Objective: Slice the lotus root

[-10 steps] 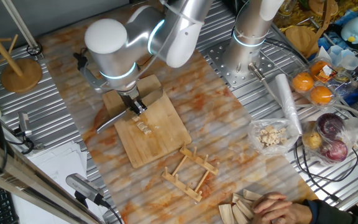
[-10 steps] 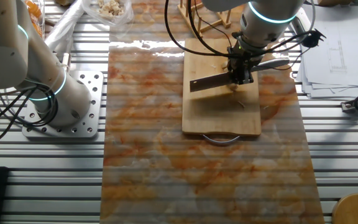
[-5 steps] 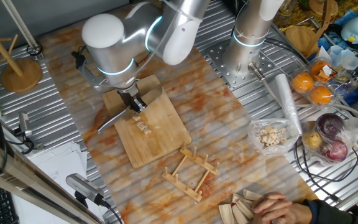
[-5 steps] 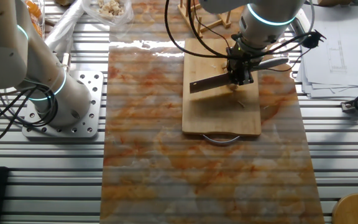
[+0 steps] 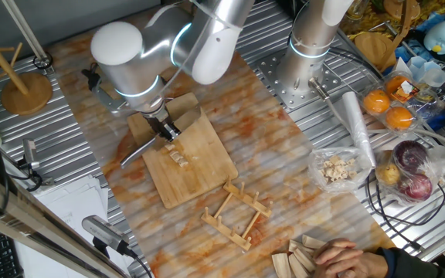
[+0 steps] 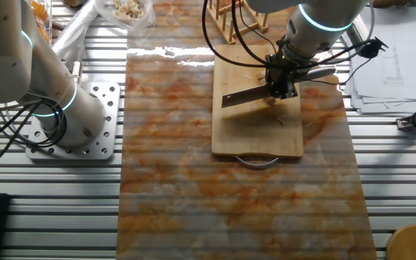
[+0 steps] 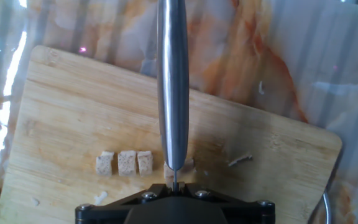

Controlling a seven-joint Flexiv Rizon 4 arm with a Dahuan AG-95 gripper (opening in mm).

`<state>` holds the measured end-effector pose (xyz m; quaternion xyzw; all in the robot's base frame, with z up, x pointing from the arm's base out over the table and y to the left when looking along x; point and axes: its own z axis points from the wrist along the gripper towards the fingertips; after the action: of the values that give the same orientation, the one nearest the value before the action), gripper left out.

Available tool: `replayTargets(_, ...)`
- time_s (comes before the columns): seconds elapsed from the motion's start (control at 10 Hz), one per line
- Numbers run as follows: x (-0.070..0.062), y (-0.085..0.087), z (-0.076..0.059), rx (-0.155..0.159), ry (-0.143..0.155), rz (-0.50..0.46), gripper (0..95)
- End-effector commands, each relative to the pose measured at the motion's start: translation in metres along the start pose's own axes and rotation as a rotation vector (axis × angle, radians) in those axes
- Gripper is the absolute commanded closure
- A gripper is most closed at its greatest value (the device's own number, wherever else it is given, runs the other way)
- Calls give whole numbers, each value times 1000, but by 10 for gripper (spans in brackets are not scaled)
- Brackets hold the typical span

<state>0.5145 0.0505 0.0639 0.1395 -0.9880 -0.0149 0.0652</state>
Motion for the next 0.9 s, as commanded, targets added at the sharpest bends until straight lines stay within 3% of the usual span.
replayTargets(0.1, -3, -1, 10, -1, -8, 3, 950)
replayTargets(0.2, -6, -3, 21, -2, -12, 6, 950)
replayTargets(0.5, -15, -3, 37, -22, -25, 13, 950)
replayTargets(0.6, -17, -2, 41, -1, -28, 6, 950)
replayTargets(0.7, -14, -2, 33, -10, -29, -6, 950)
replayTargets(0.9, -9, 1, 6, 6, 0, -42, 950)
